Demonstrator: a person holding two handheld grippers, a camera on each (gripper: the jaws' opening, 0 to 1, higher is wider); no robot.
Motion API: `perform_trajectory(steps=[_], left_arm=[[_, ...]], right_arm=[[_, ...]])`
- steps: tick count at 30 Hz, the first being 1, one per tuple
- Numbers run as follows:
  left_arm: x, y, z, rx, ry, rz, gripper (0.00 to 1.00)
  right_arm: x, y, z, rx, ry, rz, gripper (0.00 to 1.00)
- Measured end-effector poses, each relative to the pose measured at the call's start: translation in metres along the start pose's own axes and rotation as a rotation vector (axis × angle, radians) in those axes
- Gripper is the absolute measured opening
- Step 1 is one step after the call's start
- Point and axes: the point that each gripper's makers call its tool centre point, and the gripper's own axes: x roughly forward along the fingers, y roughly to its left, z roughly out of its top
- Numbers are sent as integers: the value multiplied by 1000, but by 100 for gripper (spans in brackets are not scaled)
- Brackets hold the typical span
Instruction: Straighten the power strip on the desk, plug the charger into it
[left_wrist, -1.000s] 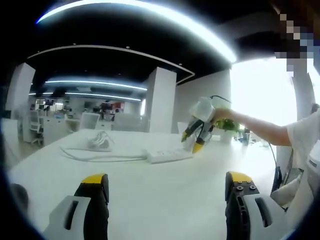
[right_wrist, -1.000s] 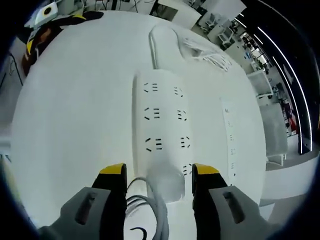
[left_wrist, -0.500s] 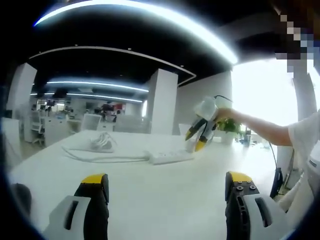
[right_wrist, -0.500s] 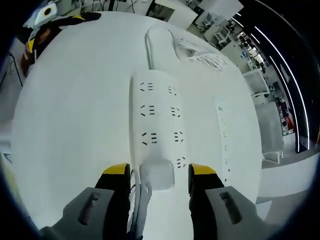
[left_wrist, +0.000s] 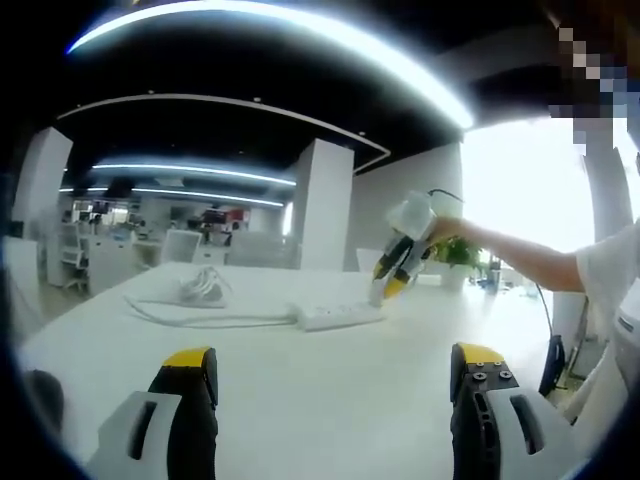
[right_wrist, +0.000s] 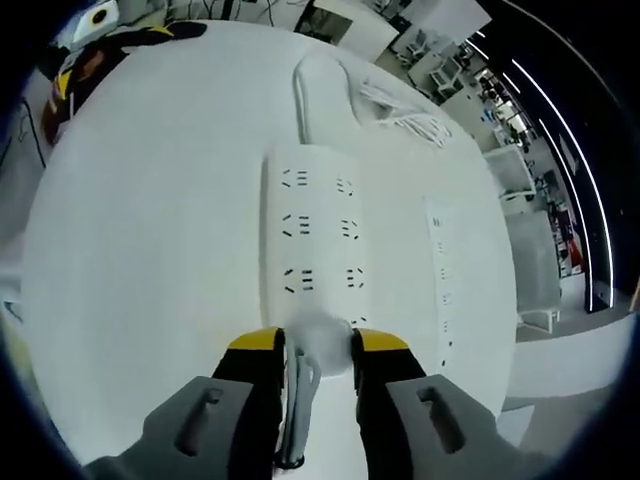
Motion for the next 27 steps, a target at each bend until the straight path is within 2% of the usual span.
perform_trajectory(steps=[11, 15, 16, 17, 22, 24, 25, 27], left_arm=[[5, -6, 1, 4, 3, -18, 99], [9, -10, 0, 2, 7, -30, 99], [10, -11, -1, 1, 8, -33, 99], [11, -11, -1, -3, 8, -35, 99], [16, -9, -2, -9, 13, -33, 99], [19, -10, -2, -9, 15, -34, 99], [21, -10, -2, -9, 15, -36, 99], [26, -12, -2, -9, 20, -42, 99]], right_arm=[[1, 8, -4, 35, 1, 29, 24], [7, 13, -8, 28, 62, 3, 25], [7, 9, -14, 24, 104, -8, 26], [9, 9, -13, -7, 117, -16, 26], [12, 14, -12, 16, 130, -1, 26], [13, 16, -12, -1, 151, -16, 25], [17, 17, -14, -33, 190, -30, 25], [19, 13, -13, -7, 204, -26, 25]])
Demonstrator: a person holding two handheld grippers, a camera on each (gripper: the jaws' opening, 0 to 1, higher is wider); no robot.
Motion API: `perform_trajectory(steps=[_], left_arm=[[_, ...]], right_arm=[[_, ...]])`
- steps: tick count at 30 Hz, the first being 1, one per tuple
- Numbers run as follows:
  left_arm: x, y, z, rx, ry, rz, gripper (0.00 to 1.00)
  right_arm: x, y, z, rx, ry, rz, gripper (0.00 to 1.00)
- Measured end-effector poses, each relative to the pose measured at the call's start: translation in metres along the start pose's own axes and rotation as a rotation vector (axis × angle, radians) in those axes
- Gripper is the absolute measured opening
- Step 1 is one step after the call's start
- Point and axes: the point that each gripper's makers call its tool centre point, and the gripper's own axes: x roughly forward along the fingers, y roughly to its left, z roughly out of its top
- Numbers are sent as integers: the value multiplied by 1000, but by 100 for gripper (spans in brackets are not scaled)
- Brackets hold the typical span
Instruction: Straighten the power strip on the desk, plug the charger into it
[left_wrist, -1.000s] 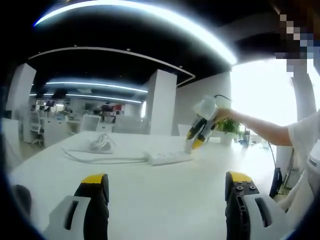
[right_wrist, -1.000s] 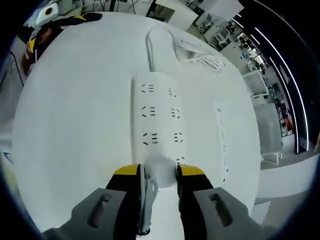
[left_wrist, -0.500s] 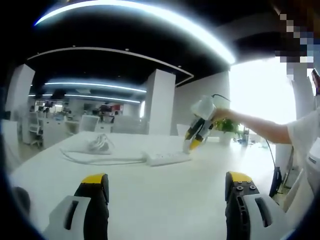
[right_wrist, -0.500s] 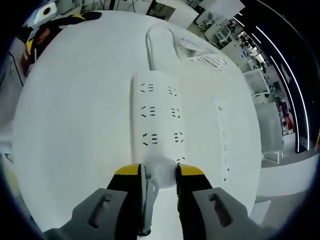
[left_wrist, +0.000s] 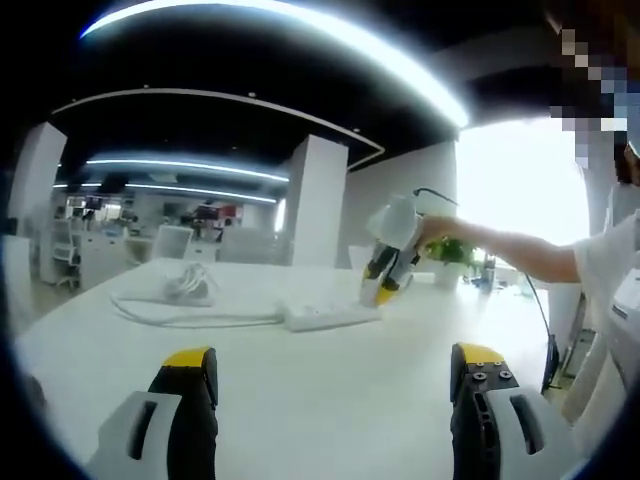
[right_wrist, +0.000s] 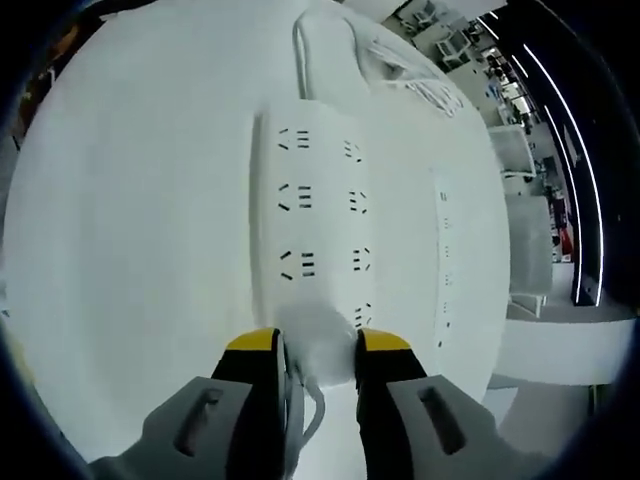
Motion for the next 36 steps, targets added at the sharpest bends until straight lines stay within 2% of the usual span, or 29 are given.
perform_trajectory(steps=[6, 16, 28, 31, 36], left_arm=[[5, -7, 3, -3, -8, -23, 99], [3, -3, 3, 11, 8, -12, 99], [-11, 11, 7, 11, -7, 34, 99], [-12, 11, 6, 11, -7, 33, 99], [-13, 12, 8, 11, -13, 36, 99]], right_arm=[[5, -3, -1, 13, -1, 21, 26], [6, -4, -1, 9, -5, 29, 28], [4, -4, 1, 5, -84, 35, 29], [6, -4, 2, 5, -93, 39, 31], [11, -3, 2, 0, -96, 42, 40]])
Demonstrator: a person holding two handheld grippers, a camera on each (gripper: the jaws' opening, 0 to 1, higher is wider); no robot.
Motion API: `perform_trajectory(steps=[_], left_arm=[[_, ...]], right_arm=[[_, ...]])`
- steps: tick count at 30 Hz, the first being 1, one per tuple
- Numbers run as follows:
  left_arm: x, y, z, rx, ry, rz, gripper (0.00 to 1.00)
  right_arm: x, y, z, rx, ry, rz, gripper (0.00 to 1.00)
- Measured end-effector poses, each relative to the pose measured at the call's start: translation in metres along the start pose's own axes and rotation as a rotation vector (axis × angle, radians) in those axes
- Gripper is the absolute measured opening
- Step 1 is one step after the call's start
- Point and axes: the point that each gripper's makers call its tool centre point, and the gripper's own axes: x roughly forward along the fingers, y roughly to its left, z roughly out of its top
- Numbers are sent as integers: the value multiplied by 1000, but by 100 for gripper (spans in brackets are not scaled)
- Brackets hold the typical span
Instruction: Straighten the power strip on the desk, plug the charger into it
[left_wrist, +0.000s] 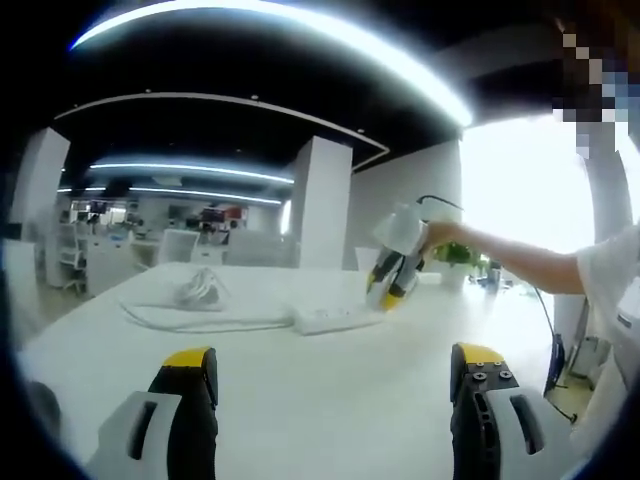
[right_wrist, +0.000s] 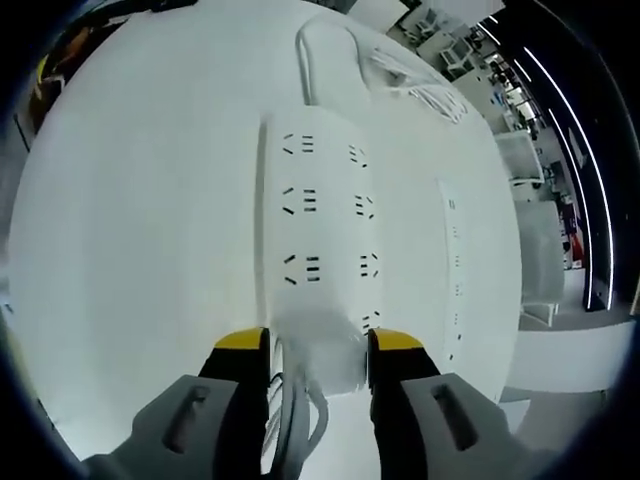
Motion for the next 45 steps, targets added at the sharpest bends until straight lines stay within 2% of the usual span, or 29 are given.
perform_trajectory(steps=[5, 18, 33, 45], left_arm=[[-1, 2, -1, -3, 1, 4, 99], [-2, 2, 0, -1, -1, 7, 99], [-4, 1, 1, -1, 0, 4, 99], [-5, -3, 2, 1, -3, -4, 99]], right_arm=[[-2, -2, 6, 12, -39, -3, 49], [-8, -8, 21, 1, -94, -26, 61], [-13, -11, 39, 25, -197, -77, 85], [-20, -9, 46, 73, -264, -91, 93]])
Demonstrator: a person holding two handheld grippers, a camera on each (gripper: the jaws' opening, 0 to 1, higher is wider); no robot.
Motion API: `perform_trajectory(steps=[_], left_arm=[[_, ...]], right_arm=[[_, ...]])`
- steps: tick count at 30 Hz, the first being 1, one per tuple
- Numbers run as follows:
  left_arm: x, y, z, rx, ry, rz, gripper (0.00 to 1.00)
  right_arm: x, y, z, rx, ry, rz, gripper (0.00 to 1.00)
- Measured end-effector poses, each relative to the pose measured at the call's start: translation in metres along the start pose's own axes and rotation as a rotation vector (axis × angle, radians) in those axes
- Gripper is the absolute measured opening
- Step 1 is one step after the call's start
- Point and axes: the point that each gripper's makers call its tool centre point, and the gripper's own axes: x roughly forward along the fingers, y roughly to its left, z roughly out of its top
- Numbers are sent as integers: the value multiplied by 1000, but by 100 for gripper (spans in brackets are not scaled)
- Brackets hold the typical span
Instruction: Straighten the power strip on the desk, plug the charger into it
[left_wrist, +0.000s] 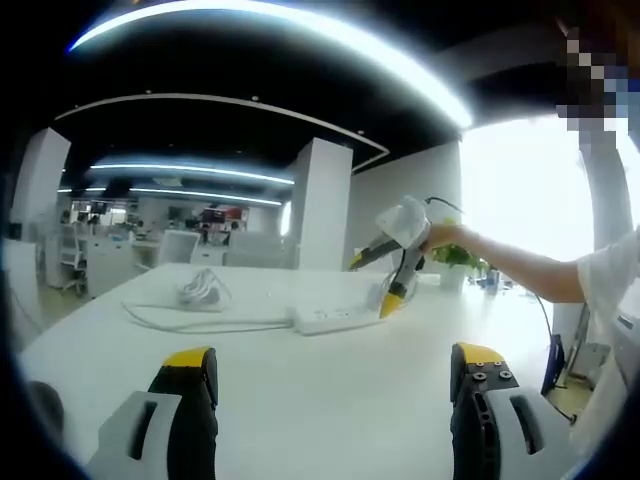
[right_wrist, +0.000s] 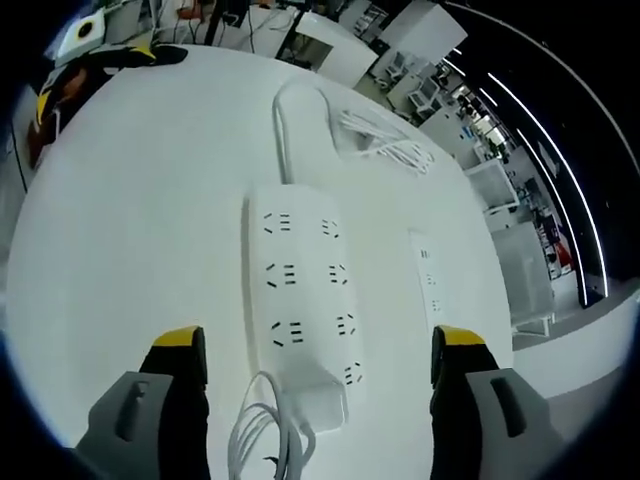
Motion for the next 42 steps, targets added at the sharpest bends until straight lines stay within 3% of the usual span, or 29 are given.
perform_trajectory(steps=[9, 27, 42], left_arm=[[-1, -1, 1, 2, -2, -5, 99], [-3, -1, -1, -1, 2, -7, 99], [-4, -2, -1, -2, 2, -10, 99]], right_arm=[[-8, -1, 11, 63, -84, -9, 100], [-30, -8, 34, 200, -298, -39, 100], [-46, -18, 43, 279, -425, -75, 100]])
